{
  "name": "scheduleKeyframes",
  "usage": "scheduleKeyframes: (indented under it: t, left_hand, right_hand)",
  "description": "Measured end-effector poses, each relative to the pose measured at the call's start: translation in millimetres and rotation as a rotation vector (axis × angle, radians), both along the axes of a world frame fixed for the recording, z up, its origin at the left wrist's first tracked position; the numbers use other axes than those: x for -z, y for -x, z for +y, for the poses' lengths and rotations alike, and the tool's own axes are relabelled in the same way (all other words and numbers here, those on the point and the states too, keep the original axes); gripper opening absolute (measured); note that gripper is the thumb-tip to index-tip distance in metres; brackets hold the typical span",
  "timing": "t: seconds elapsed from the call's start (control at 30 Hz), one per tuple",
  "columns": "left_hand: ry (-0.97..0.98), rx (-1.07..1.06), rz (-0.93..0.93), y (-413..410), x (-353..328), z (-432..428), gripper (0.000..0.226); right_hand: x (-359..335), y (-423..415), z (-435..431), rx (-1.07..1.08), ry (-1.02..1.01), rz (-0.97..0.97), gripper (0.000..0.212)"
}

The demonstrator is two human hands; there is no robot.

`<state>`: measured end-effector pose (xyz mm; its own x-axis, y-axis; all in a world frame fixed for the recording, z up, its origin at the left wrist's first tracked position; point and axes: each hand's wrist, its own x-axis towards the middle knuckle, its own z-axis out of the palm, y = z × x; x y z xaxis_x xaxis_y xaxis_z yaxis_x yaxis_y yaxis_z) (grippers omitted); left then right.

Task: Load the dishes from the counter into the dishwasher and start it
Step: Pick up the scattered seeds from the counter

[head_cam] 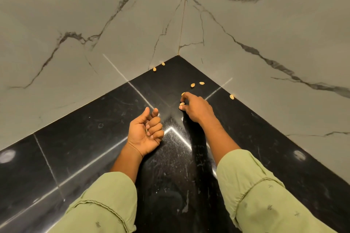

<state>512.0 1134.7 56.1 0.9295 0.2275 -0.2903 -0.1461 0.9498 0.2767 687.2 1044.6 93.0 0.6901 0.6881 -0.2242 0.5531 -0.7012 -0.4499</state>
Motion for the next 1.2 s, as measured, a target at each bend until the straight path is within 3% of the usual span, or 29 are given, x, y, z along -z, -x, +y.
scheduleKeyframes:
  t: [0.2, 0.4, 0.67, 0.77, 0.83, 0.93, 1.0, 1.1, 1.2]
  left_hand:
    - [-0.01, -0.02, 0.01, 1, 0, 0, 0.039]
    - [-0.015, -0.014, 0.023, 0, 2, 0, 0.04]
    - [0.005, -0.025, 0.081, 0, -1, 2, 0.026]
    - [-0.004, -0.004, 0.045, 1, 0, 2, 0.038]
    - [-0.011, 0.01, 0.024, 1, 0, 3, 0.04]
    - [-0.007, 0.027, 0.02, 0, -1, 5, 0.039]
    - [-0.01, 0.043, 0.014, -1, 1, 7, 0.039]
    - [-0.005, 0.059, -0.003, 0, 4, 9, 0.036]
    - [-0.001, 0.063, -0.013, -1, 5, 9, 0.034]
  right_hand:
    - [-3, -3, 7, -0.035, 0.137, -0.029, 0.023]
    - [3, 20, -2, -0.076, 0.099, -0.395, 0.03]
    - [11, 37, -1, -0.043, 0.116, -0.484, 0.029]
    - [9, 22, 3, -0.031, 0.133, -0.279, 0.028]
    - [5, 11, 4, 0.047, 0.047, -0.013, 0.027]
    - [0, 8, -6, 0.492, -0.493, 0.67, 0.029]
    - [0, 16, -17, 0.738, -0.823, 1.025, 0.025]
    - [4, 30, -28, 0.863, -1.129, 1.238, 0.019]
    - [5, 35, -31, 0.889, -1.253, 1.311, 0.024]
